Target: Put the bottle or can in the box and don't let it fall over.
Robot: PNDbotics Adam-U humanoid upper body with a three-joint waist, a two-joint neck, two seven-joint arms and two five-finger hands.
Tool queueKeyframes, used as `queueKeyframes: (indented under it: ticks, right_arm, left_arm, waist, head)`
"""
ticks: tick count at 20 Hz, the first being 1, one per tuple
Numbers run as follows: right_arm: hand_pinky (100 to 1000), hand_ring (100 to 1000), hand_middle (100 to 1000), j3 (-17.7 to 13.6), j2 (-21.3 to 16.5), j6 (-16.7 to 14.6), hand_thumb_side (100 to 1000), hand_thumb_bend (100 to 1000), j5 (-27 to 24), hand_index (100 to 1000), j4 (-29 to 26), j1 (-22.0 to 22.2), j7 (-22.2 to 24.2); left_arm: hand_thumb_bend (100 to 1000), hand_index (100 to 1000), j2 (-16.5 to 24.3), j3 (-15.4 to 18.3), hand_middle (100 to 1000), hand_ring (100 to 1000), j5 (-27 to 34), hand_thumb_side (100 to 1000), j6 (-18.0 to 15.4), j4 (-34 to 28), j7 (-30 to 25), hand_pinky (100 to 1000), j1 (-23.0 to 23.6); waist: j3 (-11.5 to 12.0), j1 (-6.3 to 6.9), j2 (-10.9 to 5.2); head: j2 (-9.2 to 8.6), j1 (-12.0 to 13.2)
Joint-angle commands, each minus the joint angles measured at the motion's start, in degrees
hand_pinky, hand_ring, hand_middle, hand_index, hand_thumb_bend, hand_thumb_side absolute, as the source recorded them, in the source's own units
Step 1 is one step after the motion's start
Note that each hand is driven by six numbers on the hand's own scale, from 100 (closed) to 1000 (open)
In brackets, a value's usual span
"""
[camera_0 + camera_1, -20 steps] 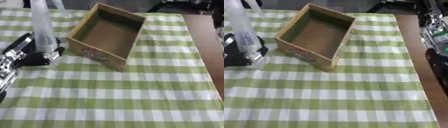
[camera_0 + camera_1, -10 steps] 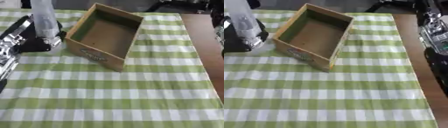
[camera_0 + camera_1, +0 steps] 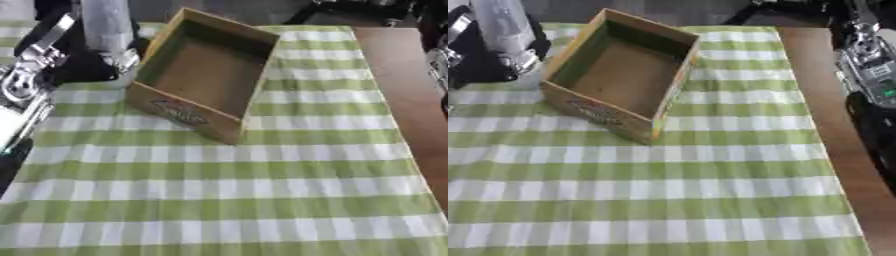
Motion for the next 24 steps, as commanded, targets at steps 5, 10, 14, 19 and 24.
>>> queueKeyframes:
  ticks: [5, 10, 14, 19, 24]
  right_arm:
    - [898, 804, 843, 0.2, -0.9, 0.06, 809, 100, 0.36, 871, -0.63, -2.39, 0.71]
    - [898, 804, 843, 0.91, -0.03, 0.19, 810, 100, 0.72, 871, -0.93, -4.1, 1.54]
    - [898, 804, 843, 1.15, 0.43, 0.27, 811, 100, 0.87, 871, -1.16, -5.01, 1.89]
    - [897, 804, 843, 1.22, 0.68, 0.32, 813, 100, 0.89, 871, -1.21, -5.4, 1.97]
    - [897, 804, 843, 1.39, 0.96, 0.39, 815, 100, 0.94, 871, -1.23, -5.56, 2.09]
  left_arm:
    - [100, 395, -2.96, 0.95, 402, 667, -0.9, 143, 0.08, 2.06, 0.85, 830, -3.87]
    - [100, 397, -6.88, 1.43, 405, 665, -3.19, 149, -0.95, 6.02, 1.75, 833, -6.05]
    - [100, 401, -8.73, 2.32, 416, 666, -4.45, 152, -1.73, 8.51, 3.21, 834, -6.95]
    - [100, 421, -10.08, 3.43, 435, 670, -5.6, 159, -2.87, 11.34, 5.69, 836, -7.74]
    - [207, 509, -10.66, 4.57, 544, 713, -6.27, 243, -3.79, 13.34, 8.6, 851, -8.42]
  waist:
    - [-1.82, 0.48, -0.72]
    - [-4.07, 0.95, 0.16]
    - [-5.74, 1.32, 0.88]
    - [-6.84, 1.59, 1.55]
    - [-7.4, 1.76, 2.01]
  head:
    - [-1.9, 0.66]
    - [-3.19, 1.6]
    - [-4.3, 2.36]
    - [-5.02, 2.86]
    - [-5.59, 3.12]
